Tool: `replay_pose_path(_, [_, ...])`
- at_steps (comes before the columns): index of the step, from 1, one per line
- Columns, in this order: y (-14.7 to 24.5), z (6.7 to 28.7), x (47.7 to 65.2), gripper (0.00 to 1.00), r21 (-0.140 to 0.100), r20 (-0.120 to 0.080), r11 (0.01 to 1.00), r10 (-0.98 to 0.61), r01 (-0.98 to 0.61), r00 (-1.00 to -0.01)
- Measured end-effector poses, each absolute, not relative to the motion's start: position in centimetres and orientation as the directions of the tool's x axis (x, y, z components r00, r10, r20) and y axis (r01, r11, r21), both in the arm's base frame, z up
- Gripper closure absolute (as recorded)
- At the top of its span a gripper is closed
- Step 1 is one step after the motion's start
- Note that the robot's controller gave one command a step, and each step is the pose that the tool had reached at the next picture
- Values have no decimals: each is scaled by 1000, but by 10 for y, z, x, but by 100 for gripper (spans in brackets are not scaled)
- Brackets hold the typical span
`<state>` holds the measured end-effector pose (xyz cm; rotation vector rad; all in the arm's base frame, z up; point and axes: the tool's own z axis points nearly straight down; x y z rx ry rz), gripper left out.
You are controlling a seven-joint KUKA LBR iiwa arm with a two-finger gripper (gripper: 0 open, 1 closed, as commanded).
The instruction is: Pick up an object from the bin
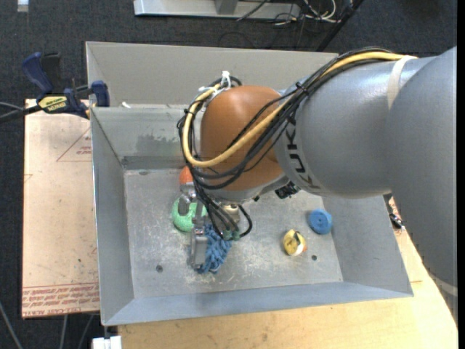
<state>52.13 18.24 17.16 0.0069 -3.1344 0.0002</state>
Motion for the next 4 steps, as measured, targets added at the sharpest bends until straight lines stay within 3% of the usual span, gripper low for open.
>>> replay_pose_path(1, [181,176,523,0,1,0,1000,0,0,-1000])
replay_pose_path(3, [147,137,566,0,1,-2,996,90,90,-996])
replay_pose_path(4, [143,108,590,0,4,-5,990,-138,-138,-990])
